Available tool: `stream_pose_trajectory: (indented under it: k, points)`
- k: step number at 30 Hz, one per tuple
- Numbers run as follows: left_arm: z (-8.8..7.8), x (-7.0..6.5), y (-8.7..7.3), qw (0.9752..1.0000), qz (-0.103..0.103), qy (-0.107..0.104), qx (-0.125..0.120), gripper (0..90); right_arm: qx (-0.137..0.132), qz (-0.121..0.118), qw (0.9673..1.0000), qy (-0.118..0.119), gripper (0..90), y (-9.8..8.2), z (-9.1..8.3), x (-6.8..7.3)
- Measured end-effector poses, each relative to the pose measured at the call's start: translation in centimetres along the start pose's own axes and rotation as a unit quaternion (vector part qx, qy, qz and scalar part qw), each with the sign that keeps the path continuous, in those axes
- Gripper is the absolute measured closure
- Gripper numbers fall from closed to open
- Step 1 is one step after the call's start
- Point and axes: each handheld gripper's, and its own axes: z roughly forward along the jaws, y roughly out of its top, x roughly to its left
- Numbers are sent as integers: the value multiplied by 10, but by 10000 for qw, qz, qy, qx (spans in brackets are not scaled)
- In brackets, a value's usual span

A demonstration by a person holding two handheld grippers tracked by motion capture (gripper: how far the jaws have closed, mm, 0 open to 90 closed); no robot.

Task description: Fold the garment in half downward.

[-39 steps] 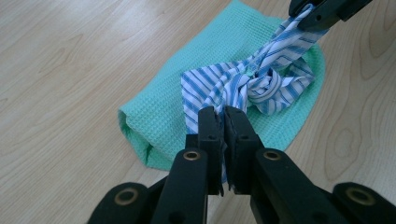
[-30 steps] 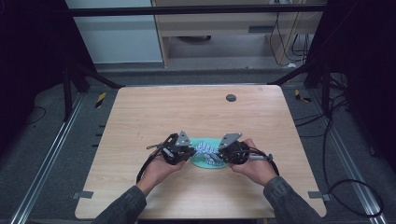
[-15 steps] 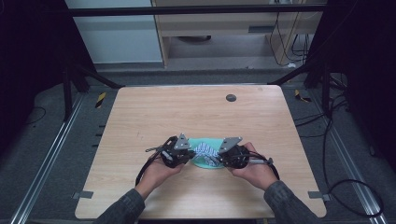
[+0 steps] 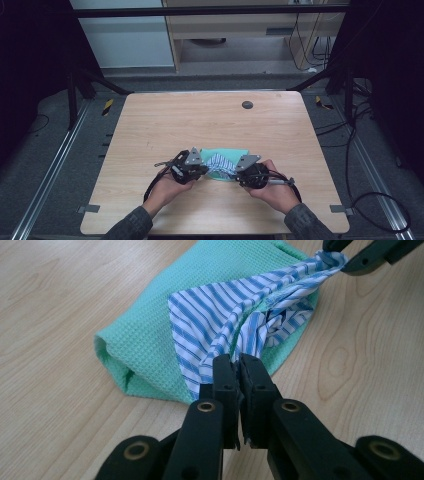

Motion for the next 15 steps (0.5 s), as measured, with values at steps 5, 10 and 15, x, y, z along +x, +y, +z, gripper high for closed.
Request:
stream_pose_trajectory:
  k: [5,10,15]
  points:
    - [-1,-3,-4,10000,25,-24,-6,868,13,0,10000,49,880,-5,2,1]
    - [-1,-7,-9,9999,93,-80,42,869,90,-38,9999,135,900,-11,3,4]
    - [2,-11,-14,9996,188,-111,187,873,196,-115,9995,241,900,-14,8,9]
